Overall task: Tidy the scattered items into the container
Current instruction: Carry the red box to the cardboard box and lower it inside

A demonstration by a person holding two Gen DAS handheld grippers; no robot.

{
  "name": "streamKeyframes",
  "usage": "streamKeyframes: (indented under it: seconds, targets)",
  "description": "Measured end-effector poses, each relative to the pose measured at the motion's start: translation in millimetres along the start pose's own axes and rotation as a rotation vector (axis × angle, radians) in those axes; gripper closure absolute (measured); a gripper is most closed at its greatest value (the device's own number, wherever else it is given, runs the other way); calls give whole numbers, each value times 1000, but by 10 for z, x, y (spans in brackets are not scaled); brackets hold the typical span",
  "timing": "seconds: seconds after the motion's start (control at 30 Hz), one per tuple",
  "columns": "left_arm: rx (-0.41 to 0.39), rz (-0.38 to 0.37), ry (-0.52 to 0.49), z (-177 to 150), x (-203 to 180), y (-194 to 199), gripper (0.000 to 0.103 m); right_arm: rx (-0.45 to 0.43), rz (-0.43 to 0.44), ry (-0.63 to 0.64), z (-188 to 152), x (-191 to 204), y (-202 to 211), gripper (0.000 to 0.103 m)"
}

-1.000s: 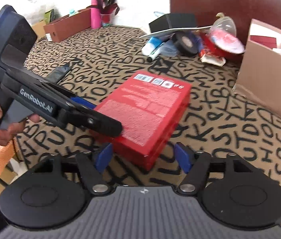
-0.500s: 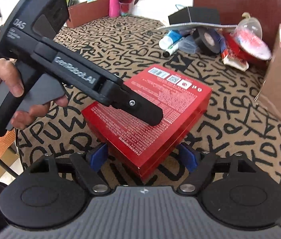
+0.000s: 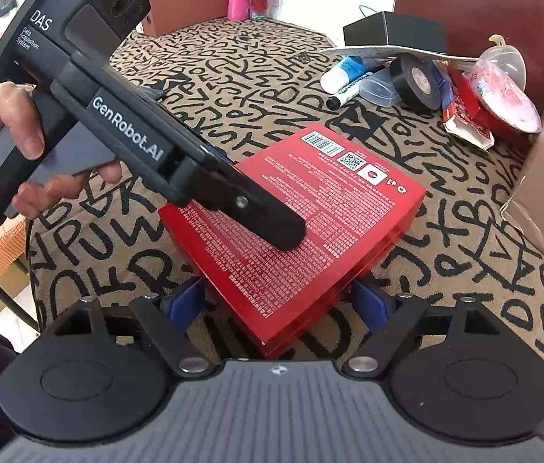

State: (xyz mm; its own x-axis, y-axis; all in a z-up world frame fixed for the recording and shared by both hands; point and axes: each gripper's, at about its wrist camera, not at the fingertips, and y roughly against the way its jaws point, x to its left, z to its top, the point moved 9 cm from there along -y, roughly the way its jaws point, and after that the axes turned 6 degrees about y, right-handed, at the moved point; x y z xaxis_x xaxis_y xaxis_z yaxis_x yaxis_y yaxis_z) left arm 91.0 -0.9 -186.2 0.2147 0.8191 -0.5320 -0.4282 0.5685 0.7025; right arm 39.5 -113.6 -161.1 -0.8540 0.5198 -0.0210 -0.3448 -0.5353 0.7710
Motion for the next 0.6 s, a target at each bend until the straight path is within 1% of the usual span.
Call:
streamKeyframes:
  seconds: [0.03,0.07,0.13,0.2,0.3,0.47,0.6]
  targets:
    - [-1,-2,3,0,2,-6,19,-1,0,-3,2,-3,-2,18]
    - [-4,-3,5,0,-1,-18,14,-3,-2,-6,7,-6,-7,18]
    - [-16,5,-6,-2,-28,-52,10,-6,-6,-15,18,-16,-30,17]
    - [-31,28,-26,-4,-57,-72,12,-11,-8,-34,17,-36,-55,16]
    - [-44,47,-16,-2,-76,-50,15,-24,-4,-57,5,-50,-39,17]
    - [-54,63,-12,-64,-169,33,19,-34,6,-83,-51,-6,84,18]
    - [-69,58,-20,-38,-305,106,21,-65,8,-121,-64,-43,252,19]
